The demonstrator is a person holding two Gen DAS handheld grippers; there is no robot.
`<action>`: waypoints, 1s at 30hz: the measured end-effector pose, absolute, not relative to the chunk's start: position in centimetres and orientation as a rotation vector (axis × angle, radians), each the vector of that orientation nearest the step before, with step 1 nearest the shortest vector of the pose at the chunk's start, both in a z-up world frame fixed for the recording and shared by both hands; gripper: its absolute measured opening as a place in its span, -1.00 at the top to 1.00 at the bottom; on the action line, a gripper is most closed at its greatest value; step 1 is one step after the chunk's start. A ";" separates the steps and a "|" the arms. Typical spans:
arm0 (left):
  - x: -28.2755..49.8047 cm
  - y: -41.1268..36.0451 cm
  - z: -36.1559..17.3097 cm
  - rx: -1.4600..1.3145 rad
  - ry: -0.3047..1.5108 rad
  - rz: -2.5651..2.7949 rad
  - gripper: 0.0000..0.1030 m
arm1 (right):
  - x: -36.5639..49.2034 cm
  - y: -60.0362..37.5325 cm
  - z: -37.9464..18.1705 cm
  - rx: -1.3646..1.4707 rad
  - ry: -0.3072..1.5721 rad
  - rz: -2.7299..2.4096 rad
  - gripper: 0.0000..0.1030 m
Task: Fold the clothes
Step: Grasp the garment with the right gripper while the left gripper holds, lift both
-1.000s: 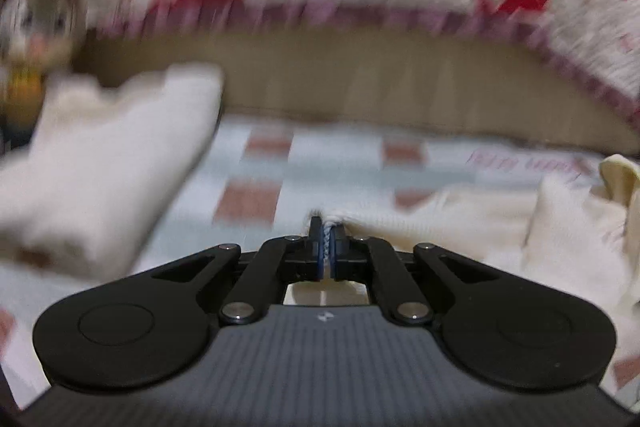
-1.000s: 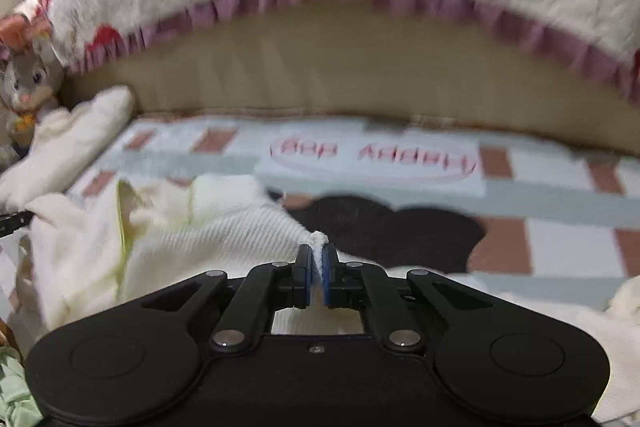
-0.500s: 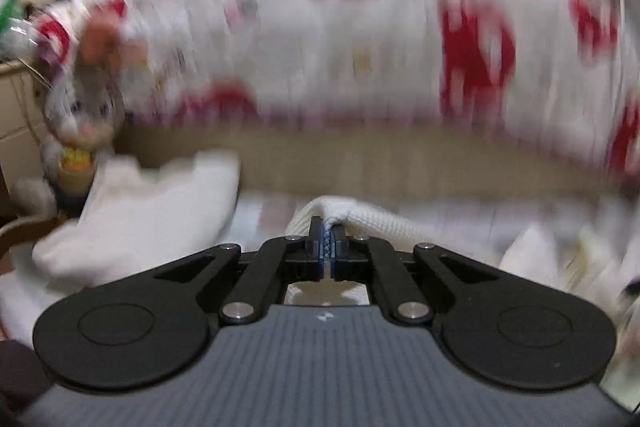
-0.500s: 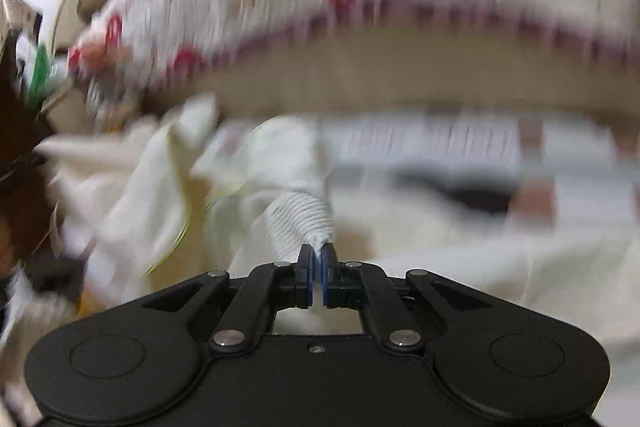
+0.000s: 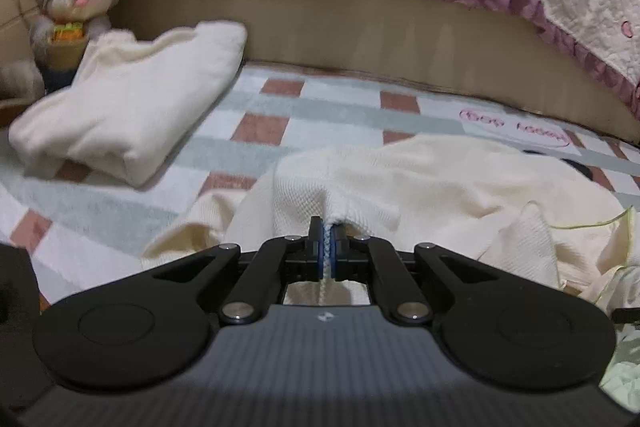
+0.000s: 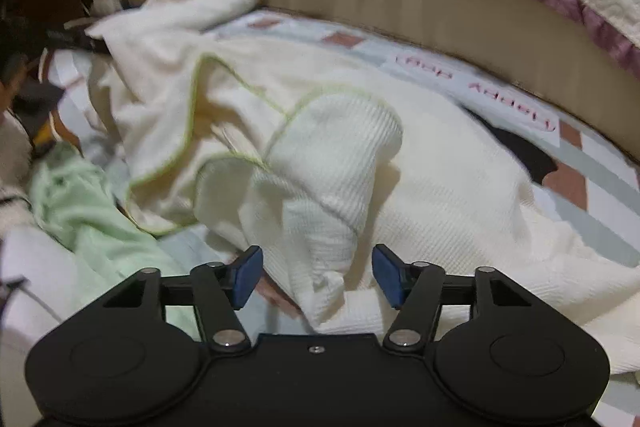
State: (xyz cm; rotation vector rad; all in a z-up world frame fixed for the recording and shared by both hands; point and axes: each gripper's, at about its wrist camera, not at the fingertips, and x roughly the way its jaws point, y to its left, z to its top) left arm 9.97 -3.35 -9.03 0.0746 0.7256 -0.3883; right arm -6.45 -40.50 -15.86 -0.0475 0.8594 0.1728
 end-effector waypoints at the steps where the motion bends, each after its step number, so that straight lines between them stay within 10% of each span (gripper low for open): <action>1: 10.3 -3.5 -9.4 0.077 0.746 -0.376 0.91 | -6.1 -40.6 -16.4 -0.032 0.858 0.152 -0.07; 2: 10.7 -3.6 -9.7 0.076 0.770 -0.366 0.91 | -5.8 -40.8 -16.9 -0.013 0.850 0.129 0.79; 3: 11.1 -3.6 -10.0 0.070 0.790 -0.362 0.91 | -5.6 -41.4 -16.7 0.040 0.828 0.120 0.89; 30: -1.6 -3.8 22.4 0.183 -0.136 -0.384 0.95 | -9.4 -47.0 19.0 -0.136 0.155 0.018 0.91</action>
